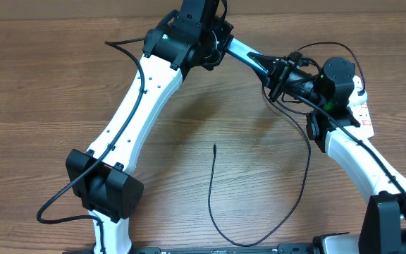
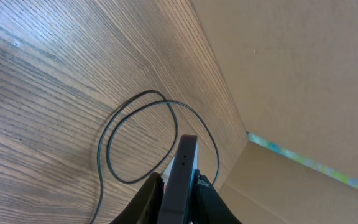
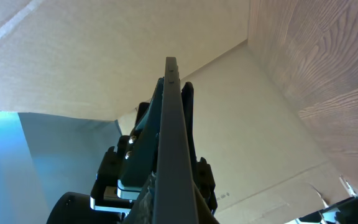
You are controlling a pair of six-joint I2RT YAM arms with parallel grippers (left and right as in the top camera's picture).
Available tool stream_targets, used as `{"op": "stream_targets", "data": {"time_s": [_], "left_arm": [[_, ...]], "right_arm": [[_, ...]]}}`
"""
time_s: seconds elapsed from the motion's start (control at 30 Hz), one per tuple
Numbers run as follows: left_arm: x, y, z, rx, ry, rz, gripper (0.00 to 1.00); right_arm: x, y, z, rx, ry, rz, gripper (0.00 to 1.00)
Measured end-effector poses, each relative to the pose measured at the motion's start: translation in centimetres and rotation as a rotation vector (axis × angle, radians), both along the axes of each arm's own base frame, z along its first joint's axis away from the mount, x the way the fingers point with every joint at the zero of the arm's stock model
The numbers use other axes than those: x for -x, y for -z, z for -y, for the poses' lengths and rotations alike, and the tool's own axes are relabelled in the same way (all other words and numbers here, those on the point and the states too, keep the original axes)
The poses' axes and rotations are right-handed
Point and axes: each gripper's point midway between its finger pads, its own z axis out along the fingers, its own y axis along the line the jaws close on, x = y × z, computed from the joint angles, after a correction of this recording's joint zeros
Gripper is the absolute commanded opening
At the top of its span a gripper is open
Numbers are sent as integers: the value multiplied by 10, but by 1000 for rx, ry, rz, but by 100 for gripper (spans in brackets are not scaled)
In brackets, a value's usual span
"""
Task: Plug charger to phone and switch on socket
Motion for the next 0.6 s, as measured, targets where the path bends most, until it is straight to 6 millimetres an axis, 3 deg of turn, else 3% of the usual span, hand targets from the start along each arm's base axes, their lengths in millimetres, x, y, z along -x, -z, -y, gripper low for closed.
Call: {"op": "stream_targets", "data": {"time_s": [0.33, 0.5, 0.6], "left_arm": [[0, -1, 0, 2, 0, 3, 4], [0, 0, 0, 2, -3, -3, 4], [1, 1, -1, 0, -6, -10, 4]], "right_arm": [[-1, 0, 0, 0, 3, 0, 4], [-1, -1, 0, 0, 3, 8, 16], [0, -1, 0, -1, -1, 8, 17]]}}
